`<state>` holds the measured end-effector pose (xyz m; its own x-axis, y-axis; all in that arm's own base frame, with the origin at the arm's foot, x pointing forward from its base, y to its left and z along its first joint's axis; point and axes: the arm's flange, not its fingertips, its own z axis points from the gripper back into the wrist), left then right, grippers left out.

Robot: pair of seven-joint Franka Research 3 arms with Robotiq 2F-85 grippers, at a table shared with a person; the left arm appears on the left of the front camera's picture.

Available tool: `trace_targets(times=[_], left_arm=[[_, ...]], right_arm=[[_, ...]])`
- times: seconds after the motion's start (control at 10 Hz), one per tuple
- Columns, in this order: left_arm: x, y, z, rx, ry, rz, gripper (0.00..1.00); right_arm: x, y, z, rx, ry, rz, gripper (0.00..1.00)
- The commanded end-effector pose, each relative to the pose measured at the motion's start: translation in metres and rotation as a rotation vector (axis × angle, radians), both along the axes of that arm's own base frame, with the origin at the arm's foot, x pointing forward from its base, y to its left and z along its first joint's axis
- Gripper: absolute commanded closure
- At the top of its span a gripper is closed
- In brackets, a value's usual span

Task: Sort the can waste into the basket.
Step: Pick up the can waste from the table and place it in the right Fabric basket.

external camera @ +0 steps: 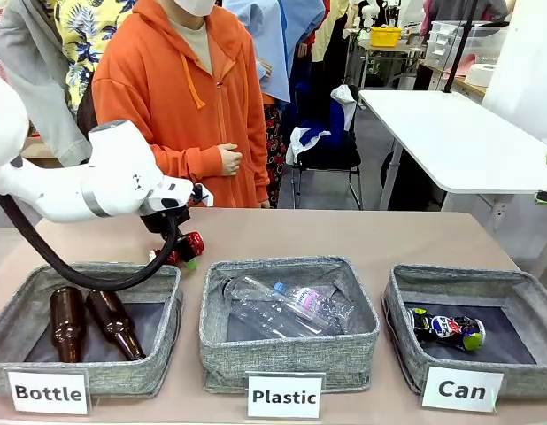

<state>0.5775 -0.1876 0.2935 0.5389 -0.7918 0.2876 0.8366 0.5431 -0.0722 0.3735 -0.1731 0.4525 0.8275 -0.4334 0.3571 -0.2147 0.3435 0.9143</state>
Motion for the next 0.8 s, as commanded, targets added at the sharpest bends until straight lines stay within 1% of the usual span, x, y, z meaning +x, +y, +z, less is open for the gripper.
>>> trace_targets(times=[0.0,0.1,0.2,0.3,0.4,0.5,0.6,0.7], left_arm=[[0.003,0.003,-0.002,0.007,-0.008,-0.026,0.06],[0.002,0.003,-0.002,0.03,-0.008,-0.036,0.66],[0.002,0.003,-0.001,0.031,-0.002,-0.044,0.66],[0.0,0.003,0.0,0.036,0.0,-0.051,1.0],[-0.004,0.003,0.005,0.045,0.001,-0.06,0.71],[-0.009,0.003,0.009,0.049,-0.009,-0.074,1.0],[-0.016,0.003,0.015,0.049,-0.029,-0.081,0.94],[-0.023,0.003,0.022,0.049,-0.045,-0.089,1.0]], right_arm=[[-0.001,-0.003,0.004,-0.006,0.003,0.012,0.0],[-0.001,-0.003,0.004,-0.006,0.003,0.012,0.0],[-0.001,-0.003,0.004,-0.006,0.003,0.012,0.0],[-0.001,-0.003,0.004,-0.006,0.003,0.012,0.0],[-0.001,-0.003,0.004,-0.006,0.003,0.012,0.0],[-0.001,-0.003,0.004,-0.006,0.003,0.012,0.0],[-0.001,-0.003,0.004,-0.006,0.003,0.012,0.0],[-0.001,-0.003,0.004,-0.006,0.003,0.012,0.0]])
